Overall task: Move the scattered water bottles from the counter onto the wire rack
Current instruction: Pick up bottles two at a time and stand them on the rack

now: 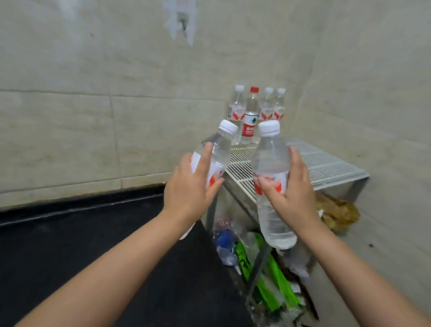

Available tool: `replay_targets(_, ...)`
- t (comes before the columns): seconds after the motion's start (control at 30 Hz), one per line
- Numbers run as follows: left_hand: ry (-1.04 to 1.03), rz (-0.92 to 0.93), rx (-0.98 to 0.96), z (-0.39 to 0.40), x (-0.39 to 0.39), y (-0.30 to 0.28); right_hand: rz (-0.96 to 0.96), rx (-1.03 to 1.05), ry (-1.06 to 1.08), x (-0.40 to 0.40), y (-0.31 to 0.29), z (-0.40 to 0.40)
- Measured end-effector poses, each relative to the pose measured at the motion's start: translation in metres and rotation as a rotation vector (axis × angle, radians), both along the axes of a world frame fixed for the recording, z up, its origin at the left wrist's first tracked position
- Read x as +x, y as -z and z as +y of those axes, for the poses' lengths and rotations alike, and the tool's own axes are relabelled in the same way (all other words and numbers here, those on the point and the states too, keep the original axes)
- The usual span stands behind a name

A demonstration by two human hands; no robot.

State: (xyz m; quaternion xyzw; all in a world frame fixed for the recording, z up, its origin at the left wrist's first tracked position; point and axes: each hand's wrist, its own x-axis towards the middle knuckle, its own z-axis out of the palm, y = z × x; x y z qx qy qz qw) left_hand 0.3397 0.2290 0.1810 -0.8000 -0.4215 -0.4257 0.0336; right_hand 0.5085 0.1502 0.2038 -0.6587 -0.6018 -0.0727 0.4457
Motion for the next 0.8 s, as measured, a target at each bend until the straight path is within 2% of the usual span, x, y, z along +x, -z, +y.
replay_targets(0.17, 0.040, -0.066, 0.170, 0.028, 0.071, -0.036, 0.122, 0.190, -0.005, 0.068, -0.040, 0.034)
replay_targets(0.37, 0.010, -0.165, 0.303, 0.103, 0.144, -0.047, 0.221, 0.396, -0.067, 0.132, -0.055, 0.112)
replay_targets(0.6, 0.043, -0.376, 0.108, 0.212, 0.227, -0.043, 0.422, 0.216, -0.221, 0.211, -0.052, 0.243)
replay_targets(0.7, 0.033, -0.487, 0.030, 0.243, 0.250, -0.035, 0.410, 0.141, -0.271, 0.228, -0.042, 0.286)
replay_targets(0.8, -0.016, -0.555, 0.035, 0.268, 0.269, -0.031, 0.383, 0.120, -0.325, 0.232, -0.037, 0.323)
